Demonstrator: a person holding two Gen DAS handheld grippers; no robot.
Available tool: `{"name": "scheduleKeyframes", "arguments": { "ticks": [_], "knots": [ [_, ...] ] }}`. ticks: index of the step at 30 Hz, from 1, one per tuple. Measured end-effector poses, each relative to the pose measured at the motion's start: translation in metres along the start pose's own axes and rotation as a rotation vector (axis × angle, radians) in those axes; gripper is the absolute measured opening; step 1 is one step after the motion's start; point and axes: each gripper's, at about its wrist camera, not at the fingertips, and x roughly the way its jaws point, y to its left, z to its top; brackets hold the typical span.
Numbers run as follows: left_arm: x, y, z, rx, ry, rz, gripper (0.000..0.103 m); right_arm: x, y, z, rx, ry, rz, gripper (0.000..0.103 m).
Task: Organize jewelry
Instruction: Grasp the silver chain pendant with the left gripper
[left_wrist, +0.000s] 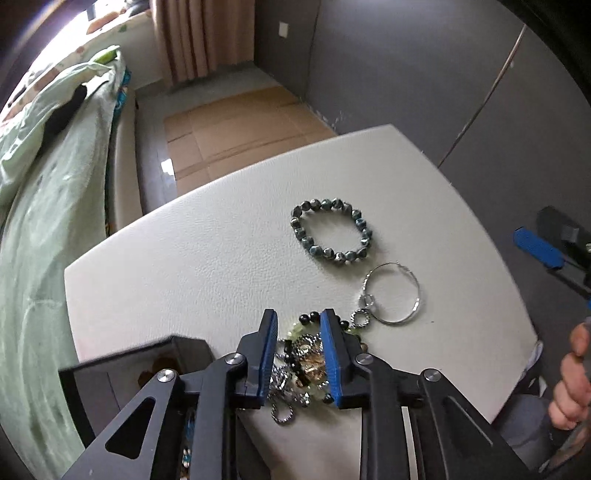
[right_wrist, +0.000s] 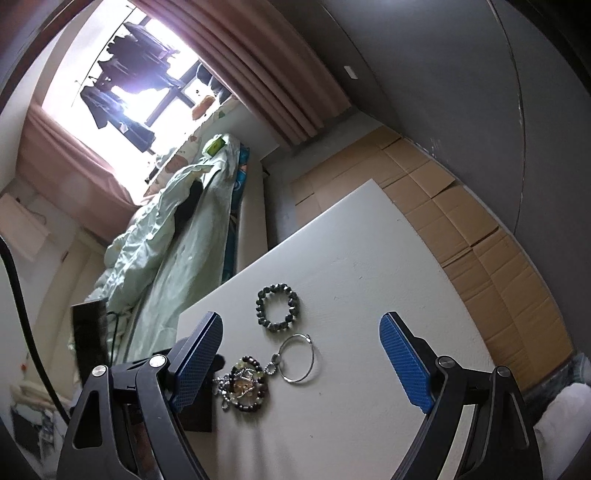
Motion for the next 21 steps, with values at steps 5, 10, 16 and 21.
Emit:
{"name": "scheduleKeyframes", "arguments": {
  "ticks": [5, 10, 16, 21],
  "knots": [
    [0.014, -0.004, 0.004, 0.036, 0.068, 0.033, 0.023, 0.002, -0.003, 0.001, 0.016, 0.009, 0.003, 0.088],
    [0.028, -0.005, 0.008, 0.055, 0.116, 0.051, 0.021, 0.01, -0.014, -0.001, 0.056, 0.05, -0.036, 0.088],
    [0.035, -0.01, 0.007, 0.086, 0.143, 0.073, 0.02, 0.028, -0.021, -0.007, 0.079, 0.142, -0.028, 0.068],
    [0.035, -0.002, 0.008, 0.065, 0.136, 0.062, 0.008, 0.041, -0.015, -0.013, 0.059, 0.188, -0.019, 0.048]
  ]
}}
